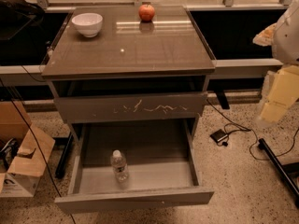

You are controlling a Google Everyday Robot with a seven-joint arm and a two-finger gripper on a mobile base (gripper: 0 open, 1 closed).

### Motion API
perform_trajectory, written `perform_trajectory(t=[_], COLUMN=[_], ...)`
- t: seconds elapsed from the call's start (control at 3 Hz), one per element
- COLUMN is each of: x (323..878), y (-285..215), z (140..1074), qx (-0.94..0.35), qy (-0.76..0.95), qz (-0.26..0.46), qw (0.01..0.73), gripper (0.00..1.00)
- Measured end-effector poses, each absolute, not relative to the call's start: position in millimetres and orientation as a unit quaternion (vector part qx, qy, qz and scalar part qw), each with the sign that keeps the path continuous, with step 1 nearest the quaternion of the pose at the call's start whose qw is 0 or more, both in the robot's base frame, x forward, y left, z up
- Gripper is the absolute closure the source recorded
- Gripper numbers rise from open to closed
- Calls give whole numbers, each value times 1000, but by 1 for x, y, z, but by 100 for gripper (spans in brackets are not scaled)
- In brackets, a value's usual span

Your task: Pick water bottle from middle drawer and place on counter

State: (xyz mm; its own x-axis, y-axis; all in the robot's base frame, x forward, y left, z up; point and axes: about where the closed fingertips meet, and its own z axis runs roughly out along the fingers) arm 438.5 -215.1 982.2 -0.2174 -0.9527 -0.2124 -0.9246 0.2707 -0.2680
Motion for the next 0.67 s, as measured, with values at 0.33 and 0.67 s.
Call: perform_trajectory(t=[0.33, 0.67], x=[438, 440], y=[-215, -204], z=[982, 975], qx=[-602, -608], qy=[779, 772], qz=[-42, -5], qw=[169, 187], gripper=[0, 0])
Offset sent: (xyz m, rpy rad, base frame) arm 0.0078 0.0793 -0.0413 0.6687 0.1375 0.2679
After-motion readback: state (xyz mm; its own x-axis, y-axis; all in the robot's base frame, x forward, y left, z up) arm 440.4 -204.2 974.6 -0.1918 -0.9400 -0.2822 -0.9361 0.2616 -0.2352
